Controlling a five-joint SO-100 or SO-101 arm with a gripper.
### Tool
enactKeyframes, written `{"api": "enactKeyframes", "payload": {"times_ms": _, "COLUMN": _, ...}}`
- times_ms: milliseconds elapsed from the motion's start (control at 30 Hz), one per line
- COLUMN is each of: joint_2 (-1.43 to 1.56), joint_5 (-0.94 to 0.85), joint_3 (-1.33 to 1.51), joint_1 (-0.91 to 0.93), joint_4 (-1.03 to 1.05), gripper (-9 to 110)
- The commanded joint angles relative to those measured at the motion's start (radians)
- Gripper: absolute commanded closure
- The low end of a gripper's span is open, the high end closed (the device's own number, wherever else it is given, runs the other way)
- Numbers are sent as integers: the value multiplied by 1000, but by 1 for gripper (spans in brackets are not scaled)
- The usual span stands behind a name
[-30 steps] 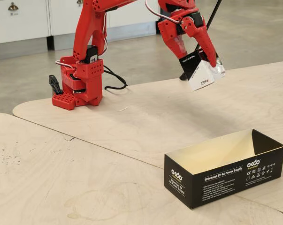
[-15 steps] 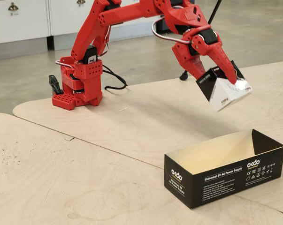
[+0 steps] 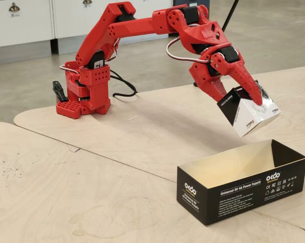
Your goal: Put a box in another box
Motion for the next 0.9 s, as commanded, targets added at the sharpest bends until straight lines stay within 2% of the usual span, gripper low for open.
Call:
{"api": "enactKeyframes", "payload": {"times_ms": 0, "joint_2": 40, "joint_5": -14, "joint_3": 9, "joint_1": 25, "joint_4": -49, "gripper": 85}}
{"api": "enactKeyframes", "payload": {"times_ms": 233, "joint_2": 58, "joint_5": -21, "joint_3": 124, "joint_1": 31, "joint_4": -104, "gripper": 83}}
{"api": "enactKeyframes", "payload": {"times_ms": 400, "joint_2": 69, "joint_5": -21, "joint_3": 183, "joint_1": 34, "joint_4": -132, "gripper": 75}}
{"api": "enactKeyframes", "payload": {"times_ms": 633, "joint_2": 104, "joint_5": -17, "joint_3": 192, "joint_1": 35, "joint_4": -106, "gripper": 61}}
{"api": "enactKeyframes", "payload": {"times_ms": 867, "joint_2": 207, "joint_5": -130, "joint_3": 178, "joint_1": 18, "joint_4": 15, "gripper": 58}}
